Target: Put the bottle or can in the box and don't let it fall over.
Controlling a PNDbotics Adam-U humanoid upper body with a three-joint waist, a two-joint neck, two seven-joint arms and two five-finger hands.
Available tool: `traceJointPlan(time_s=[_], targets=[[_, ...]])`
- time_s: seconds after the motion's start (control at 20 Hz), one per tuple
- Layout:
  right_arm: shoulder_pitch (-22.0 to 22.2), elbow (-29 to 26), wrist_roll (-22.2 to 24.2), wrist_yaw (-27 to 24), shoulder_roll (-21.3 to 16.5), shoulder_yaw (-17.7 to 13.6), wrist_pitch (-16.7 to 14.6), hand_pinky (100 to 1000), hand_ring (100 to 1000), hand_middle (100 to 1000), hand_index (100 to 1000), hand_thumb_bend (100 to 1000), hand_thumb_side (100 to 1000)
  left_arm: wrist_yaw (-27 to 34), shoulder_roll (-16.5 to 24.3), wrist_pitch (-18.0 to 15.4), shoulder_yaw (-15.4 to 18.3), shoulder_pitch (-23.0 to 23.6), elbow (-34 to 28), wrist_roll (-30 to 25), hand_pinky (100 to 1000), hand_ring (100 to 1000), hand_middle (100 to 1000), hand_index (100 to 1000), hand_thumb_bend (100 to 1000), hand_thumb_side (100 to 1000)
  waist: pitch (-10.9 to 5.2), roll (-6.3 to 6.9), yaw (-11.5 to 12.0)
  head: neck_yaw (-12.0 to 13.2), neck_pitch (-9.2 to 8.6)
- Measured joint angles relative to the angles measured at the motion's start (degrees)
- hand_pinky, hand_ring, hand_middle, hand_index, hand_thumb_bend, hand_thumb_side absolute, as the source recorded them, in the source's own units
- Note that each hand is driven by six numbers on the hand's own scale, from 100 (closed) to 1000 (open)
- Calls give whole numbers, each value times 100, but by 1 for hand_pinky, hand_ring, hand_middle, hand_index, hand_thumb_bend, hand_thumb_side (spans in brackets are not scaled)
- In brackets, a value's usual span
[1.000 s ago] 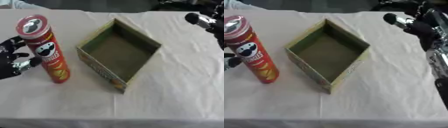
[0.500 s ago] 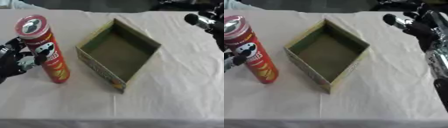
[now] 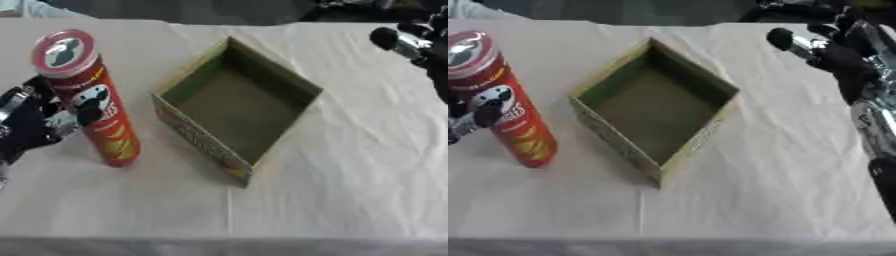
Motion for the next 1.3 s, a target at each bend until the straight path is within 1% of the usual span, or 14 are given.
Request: traceJointPlan(time_s=[0.35, 0.7, 0.95, 1.0, 1.05, 1.1, 1.2, 1.3], targets=[[-1, 1, 6, 0, 4, 0, 2, 969, 943, 921, 996, 851, 247, 99, -163, -5, -30, -63, 87, 59, 824, 1000, 953, 893, 712, 406, 0, -4, -14, 4, -1], [-21, 1, 20, 0, 38, 1, 12, 969, 942, 917, 997, 852, 247, 177, -268, -11, -59, -99, 128, 185, 811, 1000, 934, 859, 673, 377, 0, -10, -14, 21, -1], [-29, 1, 22, 0, 44, 1, 13, 969, 943, 917, 997, 856, 251, 201, -325, 0, -87, -113, 128, 243, 784, 1000, 895, 810, 585, 313, 0, -16, -14, 21, -1], [-29, 1, 22, 0, 44, 1, 13, 969, 943, 917, 997, 856, 251, 201, -346, 11, -95, -114, 128, 256, 784, 1000, 895, 810, 585, 313, 0, -16, -14, 21, -1], [-29, 1, 22, 0, 44, 1, 13, 970, 943, 916, 997, 857, 252, 201, -348, 23, -97, -115, 128, 269, 767, 1000, 875, 773, 547, 296, 0, -17, -15, 21, -1], [-29, 1, 22, 0, 45, 1, 13, 970, 943, 916, 997, 857, 252, 200, -349, 38, -100, -116, 130, 283, 755, 1000, 864, 757, 525, 288, 0, -17, -16, 21, -1], [-29, 3, 21, 0, 45, 1, 13, 969, 942, 913, 995, 857, 252, 199, -351, 80, -109, -122, 133, 321, 728, 965, 829, 705, 472, 271, 0, -17, -16, 21, -1], [-30, 10, 20, 0, 45, 1, 15, 969, 942, 914, 995, 857, 252, 198, -364, 145, -123, -144, 138, 365, 729, 934, 805, 676, 427, 267, 0, -17, -16, 21, -1]])
